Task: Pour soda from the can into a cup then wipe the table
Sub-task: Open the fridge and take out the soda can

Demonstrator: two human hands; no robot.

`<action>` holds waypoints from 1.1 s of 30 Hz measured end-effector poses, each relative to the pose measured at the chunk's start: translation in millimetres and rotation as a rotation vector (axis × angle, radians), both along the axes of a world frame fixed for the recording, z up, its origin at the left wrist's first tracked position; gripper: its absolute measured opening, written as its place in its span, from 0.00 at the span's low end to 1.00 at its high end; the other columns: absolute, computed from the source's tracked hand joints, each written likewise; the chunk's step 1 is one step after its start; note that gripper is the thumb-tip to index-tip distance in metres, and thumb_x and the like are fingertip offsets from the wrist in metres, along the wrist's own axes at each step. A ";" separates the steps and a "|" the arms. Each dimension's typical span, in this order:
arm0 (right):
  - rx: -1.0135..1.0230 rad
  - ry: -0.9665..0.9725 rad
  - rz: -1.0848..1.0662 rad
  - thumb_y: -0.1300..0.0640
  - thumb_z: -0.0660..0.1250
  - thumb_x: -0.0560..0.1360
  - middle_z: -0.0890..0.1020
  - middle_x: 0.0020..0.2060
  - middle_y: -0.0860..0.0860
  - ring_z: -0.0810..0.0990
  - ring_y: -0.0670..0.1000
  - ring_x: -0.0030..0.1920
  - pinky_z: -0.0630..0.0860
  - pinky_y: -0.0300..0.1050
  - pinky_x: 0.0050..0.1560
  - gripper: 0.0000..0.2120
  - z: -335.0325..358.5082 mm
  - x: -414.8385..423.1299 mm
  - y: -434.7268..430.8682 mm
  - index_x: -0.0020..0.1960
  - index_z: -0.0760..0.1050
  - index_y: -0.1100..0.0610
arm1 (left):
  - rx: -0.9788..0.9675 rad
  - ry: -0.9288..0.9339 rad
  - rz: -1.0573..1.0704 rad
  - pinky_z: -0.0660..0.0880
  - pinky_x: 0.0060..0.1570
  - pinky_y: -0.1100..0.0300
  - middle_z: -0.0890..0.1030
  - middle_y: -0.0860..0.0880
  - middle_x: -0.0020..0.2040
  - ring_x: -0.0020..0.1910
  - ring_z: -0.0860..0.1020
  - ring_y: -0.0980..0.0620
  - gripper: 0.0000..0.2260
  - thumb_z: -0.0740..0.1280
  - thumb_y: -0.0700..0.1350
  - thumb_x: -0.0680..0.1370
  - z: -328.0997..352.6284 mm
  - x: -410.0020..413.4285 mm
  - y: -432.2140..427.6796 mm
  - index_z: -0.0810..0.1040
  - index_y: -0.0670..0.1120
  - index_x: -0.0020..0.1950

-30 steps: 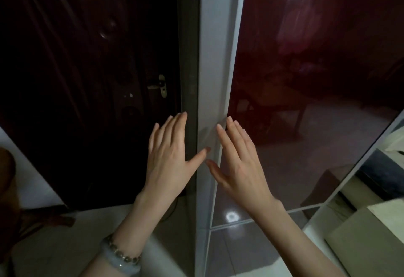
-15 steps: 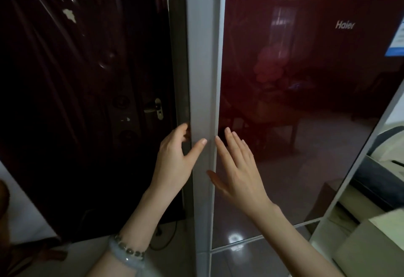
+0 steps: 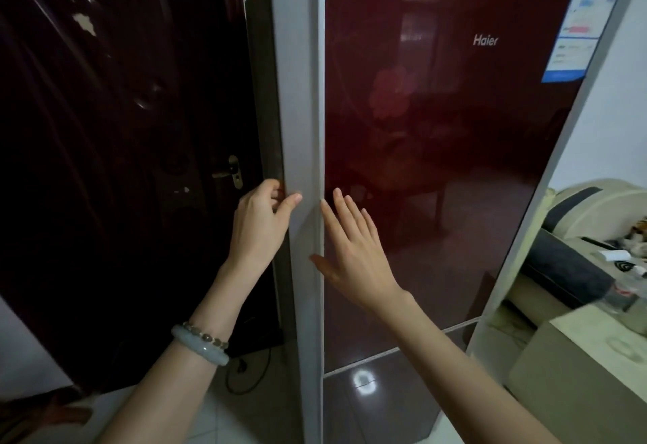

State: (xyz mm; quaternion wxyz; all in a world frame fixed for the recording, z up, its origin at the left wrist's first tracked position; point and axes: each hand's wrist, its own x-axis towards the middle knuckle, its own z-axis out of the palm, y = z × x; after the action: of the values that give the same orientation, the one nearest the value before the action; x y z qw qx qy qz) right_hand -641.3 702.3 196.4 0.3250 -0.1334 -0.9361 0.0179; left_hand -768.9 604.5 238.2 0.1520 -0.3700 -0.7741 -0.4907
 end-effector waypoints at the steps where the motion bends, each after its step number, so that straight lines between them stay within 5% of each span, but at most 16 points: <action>1: -0.010 0.012 0.002 0.49 0.68 0.73 0.50 0.76 0.57 0.45 0.55 0.76 0.49 0.54 0.74 0.39 -1.9 4.3 -2.3 0.76 0.51 0.58 | 0.012 0.001 -0.005 0.71 0.42 0.73 0.82 0.47 0.53 0.47 0.79 0.57 0.18 0.68 0.51 0.76 -0.9 5.4 -3.0 0.77 0.42 0.61; 5: -0.034 0.071 0.016 0.48 0.67 0.74 0.50 0.76 0.57 0.46 0.56 0.76 0.51 0.53 0.74 0.39 -10.5 31.6 -11.7 0.76 0.50 0.58 | 0.073 0.003 -0.050 0.69 0.39 0.80 0.81 0.52 0.47 0.41 0.76 0.66 0.14 0.70 0.51 0.74 -5.8 39.2 -18.7 0.79 0.44 0.56; 21: -0.048 0.092 0.105 0.46 0.62 0.76 0.52 0.76 0.58 0.52 0.56 0.76 0.57 0.55 0.73 0.37 -23.8 199.0 -31.1 0.77 0.47 0.57 | 0.186 -0.035 -0.138 0.72 0.48 0.75 0.80 0.50 0.55 0.50 0.79 0.61 0.16 0.67 0.46 0.77 -14.8 231.0 -53.6 0.76 0.43 0.63; 33: -0.081 0.196 0.001 0.50 0.64 0.76 0.54 0.75 0.59 0.52 0.51 0.76 0.55 0.46 0.75 0.36 -32.2 346.8 -34.5 0.76 0.51 0.63 | 0.051 0.168 -0.285 0.72 0.59 0.57 0.76 0.44 0.62 0.61 0.75 0.47 0.19 0.62 0.41 0.79 -21.4 386.6 -37.3 0.69 0.41 0.70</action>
State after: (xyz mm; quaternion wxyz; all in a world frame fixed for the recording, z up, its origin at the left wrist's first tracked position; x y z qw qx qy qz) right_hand -294.4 667.7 164.2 0.4092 -0.1434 -0.8985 0.0687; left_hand -382.3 567.2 216.9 0.1547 -0.5118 -0.6856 -0.4940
